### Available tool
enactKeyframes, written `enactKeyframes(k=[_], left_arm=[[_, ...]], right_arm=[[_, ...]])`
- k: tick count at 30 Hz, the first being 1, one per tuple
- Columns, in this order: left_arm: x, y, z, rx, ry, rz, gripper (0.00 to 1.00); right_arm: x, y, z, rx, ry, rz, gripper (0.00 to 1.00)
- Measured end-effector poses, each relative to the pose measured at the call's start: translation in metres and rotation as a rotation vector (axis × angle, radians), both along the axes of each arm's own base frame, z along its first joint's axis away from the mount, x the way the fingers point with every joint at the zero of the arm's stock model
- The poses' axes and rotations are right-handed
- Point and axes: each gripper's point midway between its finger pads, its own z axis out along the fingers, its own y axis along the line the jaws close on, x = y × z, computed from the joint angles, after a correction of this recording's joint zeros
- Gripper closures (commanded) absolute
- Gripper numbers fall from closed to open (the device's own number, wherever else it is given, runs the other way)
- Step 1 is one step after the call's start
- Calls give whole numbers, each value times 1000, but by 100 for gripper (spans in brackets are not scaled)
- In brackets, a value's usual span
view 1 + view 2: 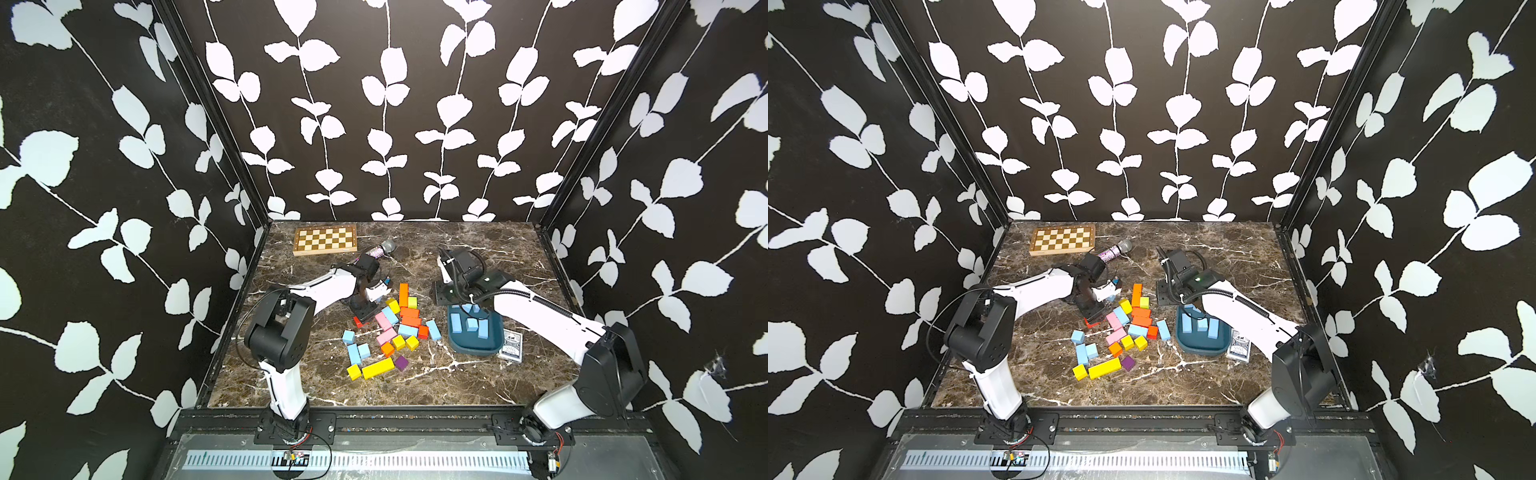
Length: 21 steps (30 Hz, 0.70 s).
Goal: Pick out the blue building blocks
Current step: Adjust the building block at the center of the board.
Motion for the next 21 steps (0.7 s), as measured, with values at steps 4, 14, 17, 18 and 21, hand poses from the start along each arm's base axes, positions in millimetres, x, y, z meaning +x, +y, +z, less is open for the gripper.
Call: enactKeyframes(k=[4, 14, 17, 18, 21], left_arm=[[6, -1, 2, 19, -10, -46, 38], [1, -3, 10, 17, 15, -118, 33], [1, -5, 11, 7, 18, -114, 26], [3, -7, 13, -2, 15, -110, 26], [10, -16, 23, -42, -3, -91, 24]], right_arm=[[0, -1, 2, 1, -4, -2, 54], [-3, -4, 5, 5, -13, -7, 54], [-4, -5, 4, 3, -12, -7, 54], [-4, -5, 4, 3, -12, -7, 54], [-4, -5, 4, -2, -10, -5, 54]])
